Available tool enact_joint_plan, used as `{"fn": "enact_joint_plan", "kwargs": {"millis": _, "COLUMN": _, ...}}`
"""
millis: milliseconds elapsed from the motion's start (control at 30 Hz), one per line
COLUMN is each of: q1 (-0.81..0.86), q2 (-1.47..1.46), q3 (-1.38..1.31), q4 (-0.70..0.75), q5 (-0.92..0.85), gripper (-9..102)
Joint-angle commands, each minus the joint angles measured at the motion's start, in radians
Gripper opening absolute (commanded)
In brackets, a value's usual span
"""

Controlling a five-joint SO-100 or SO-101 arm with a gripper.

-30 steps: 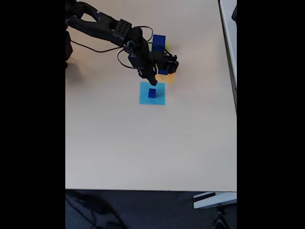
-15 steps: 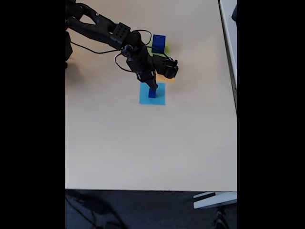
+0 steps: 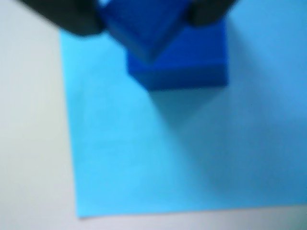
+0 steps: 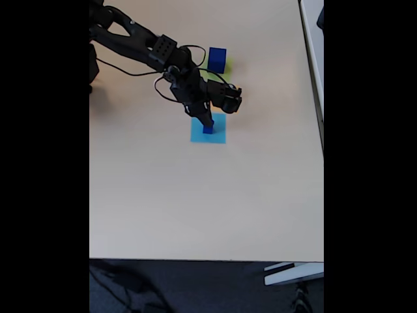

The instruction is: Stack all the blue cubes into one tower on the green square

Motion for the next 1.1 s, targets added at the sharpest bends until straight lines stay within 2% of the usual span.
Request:
{"fn": "enact_joint_plan", "kwargs": {"millis": 0, "q1": 0.006, "q2": 0.018, "q3": 0.014, "q4": -0.043, "q5": 0.012, "gripper": 5}}
{"fn": "enact_joint_plan", "kwargs": {"millis": 900, "q1": -0.002, "q2": 0.028, "q3": 0.048, "q4": -0.060, "q5": 0.023, "gripper": 5}}
{"fn": "enact_joint_plan", "kwargs": {"millis": 1067, "q1": -0.003, "q2": 0.029, "q3": 0.044, "q4": -0.060, "q5": 0.017, "gripper": 11}}
